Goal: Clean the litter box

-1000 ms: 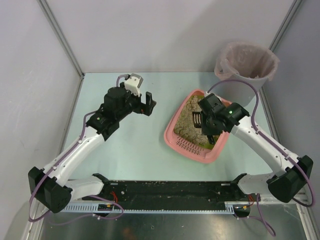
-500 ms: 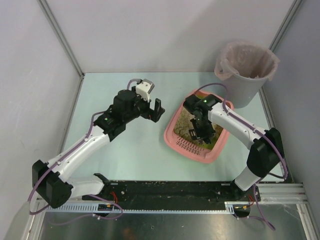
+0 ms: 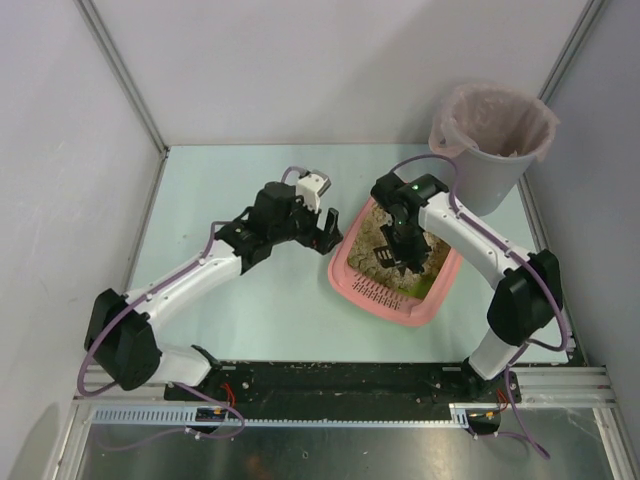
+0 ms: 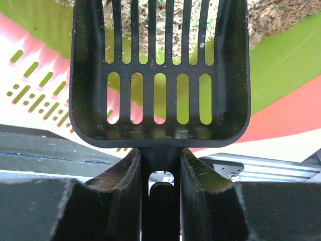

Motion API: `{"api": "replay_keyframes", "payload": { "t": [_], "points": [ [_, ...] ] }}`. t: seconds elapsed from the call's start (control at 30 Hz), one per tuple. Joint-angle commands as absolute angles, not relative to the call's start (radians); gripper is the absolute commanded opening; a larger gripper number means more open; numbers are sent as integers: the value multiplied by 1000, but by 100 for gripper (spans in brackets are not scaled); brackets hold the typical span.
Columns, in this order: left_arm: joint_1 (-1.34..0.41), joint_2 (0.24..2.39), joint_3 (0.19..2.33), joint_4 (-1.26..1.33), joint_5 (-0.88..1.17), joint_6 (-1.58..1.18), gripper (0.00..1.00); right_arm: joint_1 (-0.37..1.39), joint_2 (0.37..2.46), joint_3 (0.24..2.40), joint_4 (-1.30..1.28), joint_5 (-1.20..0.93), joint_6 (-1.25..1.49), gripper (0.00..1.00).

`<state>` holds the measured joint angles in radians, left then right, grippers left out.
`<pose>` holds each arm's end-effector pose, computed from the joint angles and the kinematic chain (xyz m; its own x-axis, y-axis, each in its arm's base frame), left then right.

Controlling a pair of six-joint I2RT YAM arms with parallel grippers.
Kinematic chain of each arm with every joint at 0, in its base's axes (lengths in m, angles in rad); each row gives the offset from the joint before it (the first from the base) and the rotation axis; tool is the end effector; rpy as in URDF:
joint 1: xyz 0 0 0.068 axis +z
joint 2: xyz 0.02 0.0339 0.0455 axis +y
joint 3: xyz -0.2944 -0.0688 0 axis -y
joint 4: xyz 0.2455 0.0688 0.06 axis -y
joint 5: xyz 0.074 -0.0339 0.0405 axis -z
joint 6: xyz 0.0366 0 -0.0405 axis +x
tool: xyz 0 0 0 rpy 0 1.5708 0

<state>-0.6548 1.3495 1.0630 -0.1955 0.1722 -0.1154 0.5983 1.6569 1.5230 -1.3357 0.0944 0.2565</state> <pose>0.2384 -0.1909 0.3379 -0.4482 0.2011 -0.8710 0.6733 0.7169 -0.1809 0.2563 0.1705 0.3236 -0.9354 -0.3320 -0.1215 -0.3262 0.9431 -0.0651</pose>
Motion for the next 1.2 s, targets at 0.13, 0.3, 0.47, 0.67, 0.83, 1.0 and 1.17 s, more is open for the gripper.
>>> {"api": "replay_keyframes", "payload": {
  "t": [0.13,0.3,0.47,0.67,0.83,1.0,1.17],
  "points": [
    [-699,1431,1083,-170,218,-141,87,601,1692,1511,-1470,89,265,0],
    [-706,1477,1088,-172,221,-141,81,595,1695,1508,-1462,17,233,0],
    [-706,1531,1094,-173,235,-155,72,597,1738,1506,-1460,11,230,0],
    [-707,1546,1100,-172,252,-161,66,601,1764,1505,-1456,-21,224,0],
    [-709,1584,1109,-172,291,-183,65,601,1796,1506,-1425,-49,210,0],
    [-710,1609,1114,-170,276,-176,57,601,1839,1520,-1378,-34,201,0],
    [-712,1635,1115,-172,299,-184,49,598,1867,1539,-1325,-35,204,0]
  ]
}}
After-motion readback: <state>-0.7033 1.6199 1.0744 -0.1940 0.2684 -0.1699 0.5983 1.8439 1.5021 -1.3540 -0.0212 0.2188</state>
